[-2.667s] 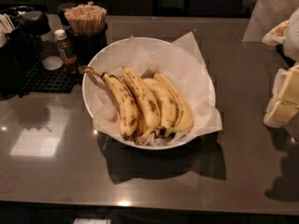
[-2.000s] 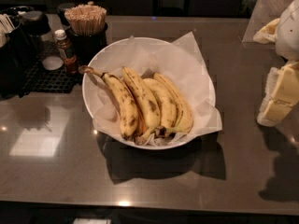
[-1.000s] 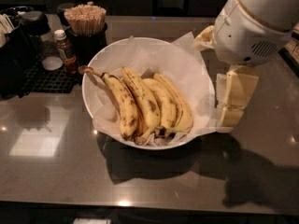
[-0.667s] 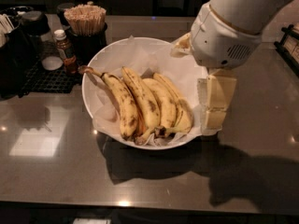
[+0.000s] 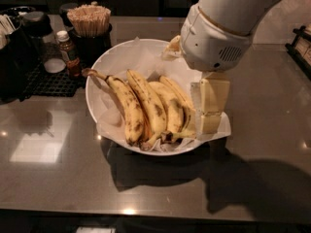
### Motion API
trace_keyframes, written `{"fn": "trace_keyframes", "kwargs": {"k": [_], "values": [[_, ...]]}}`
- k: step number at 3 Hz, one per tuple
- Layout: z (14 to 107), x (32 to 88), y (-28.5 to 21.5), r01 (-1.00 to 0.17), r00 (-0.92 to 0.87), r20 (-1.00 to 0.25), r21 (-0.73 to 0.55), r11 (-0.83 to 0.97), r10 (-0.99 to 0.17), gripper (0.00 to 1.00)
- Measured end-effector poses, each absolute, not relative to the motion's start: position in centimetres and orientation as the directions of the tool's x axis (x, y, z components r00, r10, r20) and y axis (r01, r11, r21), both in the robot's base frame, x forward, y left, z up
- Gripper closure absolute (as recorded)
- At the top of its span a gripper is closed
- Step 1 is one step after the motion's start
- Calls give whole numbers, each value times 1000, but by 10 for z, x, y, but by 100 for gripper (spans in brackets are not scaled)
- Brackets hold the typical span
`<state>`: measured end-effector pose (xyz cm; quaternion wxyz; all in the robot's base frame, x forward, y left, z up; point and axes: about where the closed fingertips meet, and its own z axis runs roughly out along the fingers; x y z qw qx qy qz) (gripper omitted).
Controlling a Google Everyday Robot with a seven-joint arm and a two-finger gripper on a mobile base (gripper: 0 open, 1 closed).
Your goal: Pick banana from white bowl
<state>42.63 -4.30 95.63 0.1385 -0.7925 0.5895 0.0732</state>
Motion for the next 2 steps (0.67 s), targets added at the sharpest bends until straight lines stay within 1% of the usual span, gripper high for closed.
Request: {"fn": "trace_keyframes", "kwargs": {"k": [1, 2], "values": [[961, 429, -35, -945, 324, -371, -179, -275, -870, 0], [981, 430, -11, -904, 427, -486, -250, -346, -763, 0]]}}
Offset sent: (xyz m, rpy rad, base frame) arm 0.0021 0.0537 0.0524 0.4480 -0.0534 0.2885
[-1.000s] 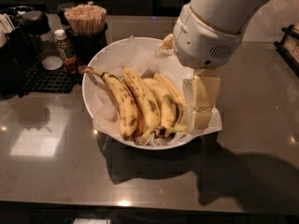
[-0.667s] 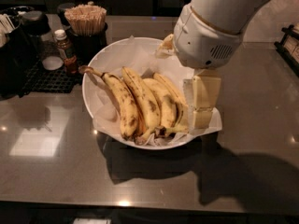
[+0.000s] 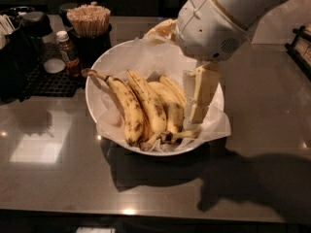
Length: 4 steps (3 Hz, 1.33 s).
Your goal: Pick banana from white bowl
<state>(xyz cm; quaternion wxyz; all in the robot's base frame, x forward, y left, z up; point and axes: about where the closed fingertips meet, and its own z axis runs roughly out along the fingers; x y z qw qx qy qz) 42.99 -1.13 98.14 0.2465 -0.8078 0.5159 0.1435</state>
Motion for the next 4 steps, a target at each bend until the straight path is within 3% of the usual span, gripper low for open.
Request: {"fn": "trace_keyframes", "kwargs": {"k": [2, 4], "values": [[1005, 434, 32, -834, 539, -615, -293, -467, -576, 0], [986, 446, 65, -828, 516, -664, -224, -514, -541, 0]]}}
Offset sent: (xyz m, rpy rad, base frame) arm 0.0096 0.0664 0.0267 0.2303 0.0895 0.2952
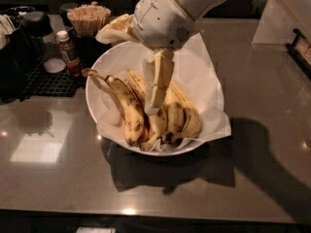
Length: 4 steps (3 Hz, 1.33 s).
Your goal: Pick banana from white bowl
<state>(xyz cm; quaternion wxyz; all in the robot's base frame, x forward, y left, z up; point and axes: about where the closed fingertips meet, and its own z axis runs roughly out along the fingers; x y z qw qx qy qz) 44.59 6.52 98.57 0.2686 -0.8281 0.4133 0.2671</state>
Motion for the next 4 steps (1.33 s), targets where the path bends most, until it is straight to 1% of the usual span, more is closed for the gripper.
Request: {"fn": "trace_keyframes", "kwargs": {"k": [3, 4], "values": [[948, 466, 64, -882, 400, -682, -105, -459, -612, 0], [937, 469, 68, -882, 385, -680, -72, -466, -624, 0]]}}
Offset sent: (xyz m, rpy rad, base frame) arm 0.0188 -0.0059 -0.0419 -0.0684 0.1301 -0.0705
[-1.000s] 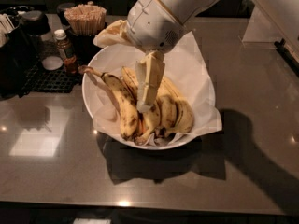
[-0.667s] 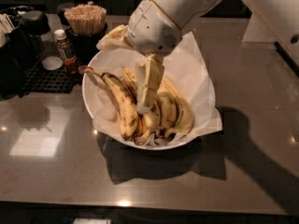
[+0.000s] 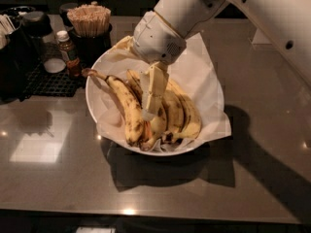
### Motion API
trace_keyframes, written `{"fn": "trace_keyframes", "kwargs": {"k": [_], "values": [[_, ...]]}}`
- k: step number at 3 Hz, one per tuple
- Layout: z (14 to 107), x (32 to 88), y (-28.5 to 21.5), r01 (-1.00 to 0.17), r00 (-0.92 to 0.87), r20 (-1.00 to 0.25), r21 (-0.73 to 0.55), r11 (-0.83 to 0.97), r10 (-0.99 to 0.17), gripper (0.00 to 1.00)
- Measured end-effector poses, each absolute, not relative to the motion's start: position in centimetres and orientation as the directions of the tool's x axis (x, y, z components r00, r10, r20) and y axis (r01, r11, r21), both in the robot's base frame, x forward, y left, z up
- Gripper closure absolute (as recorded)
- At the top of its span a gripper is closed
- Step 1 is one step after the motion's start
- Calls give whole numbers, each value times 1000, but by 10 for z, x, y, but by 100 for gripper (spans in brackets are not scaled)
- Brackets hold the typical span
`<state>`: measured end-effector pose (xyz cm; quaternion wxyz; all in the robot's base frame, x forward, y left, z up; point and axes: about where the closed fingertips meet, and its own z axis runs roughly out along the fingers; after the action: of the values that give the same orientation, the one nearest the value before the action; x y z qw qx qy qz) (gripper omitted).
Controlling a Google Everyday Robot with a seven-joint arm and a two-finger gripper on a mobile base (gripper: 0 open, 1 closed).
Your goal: Pick banana from white bowl
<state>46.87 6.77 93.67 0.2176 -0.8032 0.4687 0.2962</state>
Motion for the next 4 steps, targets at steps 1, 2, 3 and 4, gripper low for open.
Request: {"fn": "trace_keyframes", "kwargs": {"k": [1, 2, 3, 4], "values": [[931, 464, 77, -864, 402, -672, -55, -500, -622, 0], [925, 458, 85, -850, 411, -666, -33, -526, -623, 0], [915, 456, 83, -854, 390, -662, 0, -521, -640, 0], [903, 461, 70, -877, 338, -658, 39, -479, -673, 0]]}}
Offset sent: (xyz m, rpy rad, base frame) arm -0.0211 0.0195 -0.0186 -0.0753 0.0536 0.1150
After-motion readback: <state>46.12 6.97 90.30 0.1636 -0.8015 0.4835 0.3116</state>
